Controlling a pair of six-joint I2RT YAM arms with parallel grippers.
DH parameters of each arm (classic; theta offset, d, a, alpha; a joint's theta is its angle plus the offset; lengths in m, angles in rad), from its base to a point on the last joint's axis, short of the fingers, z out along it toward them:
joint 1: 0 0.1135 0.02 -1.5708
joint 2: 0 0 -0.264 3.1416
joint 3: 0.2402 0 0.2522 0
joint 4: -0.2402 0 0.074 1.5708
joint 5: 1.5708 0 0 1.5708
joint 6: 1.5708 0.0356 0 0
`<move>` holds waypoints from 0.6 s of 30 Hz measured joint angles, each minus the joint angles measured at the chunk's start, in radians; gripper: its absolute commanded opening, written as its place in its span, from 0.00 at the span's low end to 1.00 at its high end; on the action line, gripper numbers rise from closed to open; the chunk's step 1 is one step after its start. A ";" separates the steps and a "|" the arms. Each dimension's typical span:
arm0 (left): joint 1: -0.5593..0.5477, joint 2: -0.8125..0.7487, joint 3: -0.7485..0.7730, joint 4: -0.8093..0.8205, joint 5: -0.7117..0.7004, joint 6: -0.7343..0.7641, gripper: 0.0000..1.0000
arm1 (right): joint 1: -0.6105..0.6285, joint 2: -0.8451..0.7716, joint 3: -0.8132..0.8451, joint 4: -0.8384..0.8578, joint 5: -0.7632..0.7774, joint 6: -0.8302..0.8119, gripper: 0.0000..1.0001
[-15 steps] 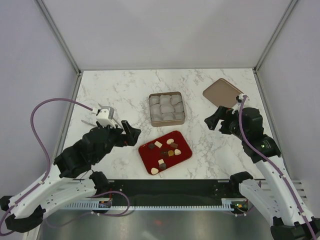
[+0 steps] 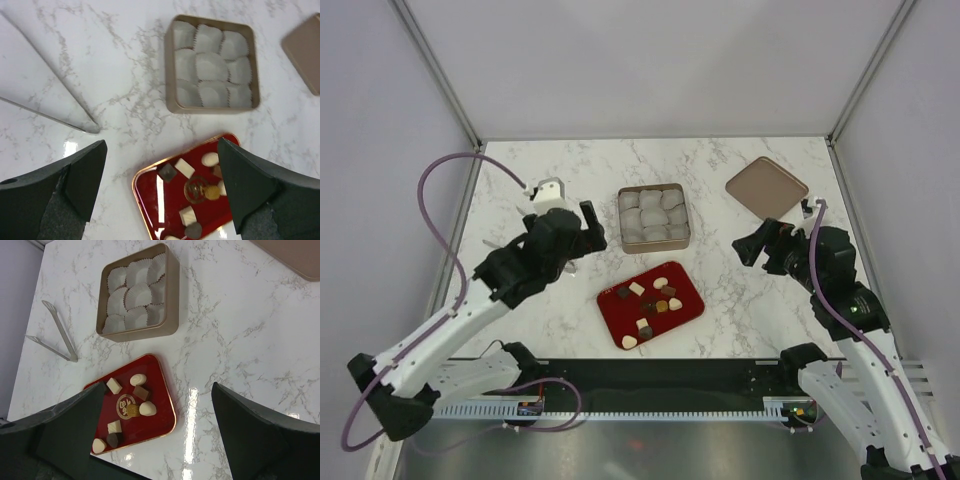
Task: Pack the chocolate
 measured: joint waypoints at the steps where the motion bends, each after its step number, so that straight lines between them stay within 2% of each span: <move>1: 0.048 0.043 0.020 0.000 0.021 -0.007 0.99 | 0.000 -0.010 -0.008 0.000 -0.003 0.000 0.97; 4: 0.232 0.158 0.032 -0.002 0.127 -0.066 0.91 | 0.000 -0.039 -0.030 0.000 -0.014 0.000 0.97; 7: 0.362 0.209 0.011 -0.029 0.163 -0.177 0.90 | 0.000 -0.062 -0.043 0.000 -0.026 0.000 0.97; 14: 0.516 0.307 -0.021 -0.077 0.215 -0.388 0.90 | 0.000 -0.080 -0.072 0.000 -0.059 0.000 0.97; 18: 0.585 0.433 -0.021 -0.083 0.244 -0.435 0.97 | 0.000 -0.083 -0.082 -0.003 -0.067 0.000 0.96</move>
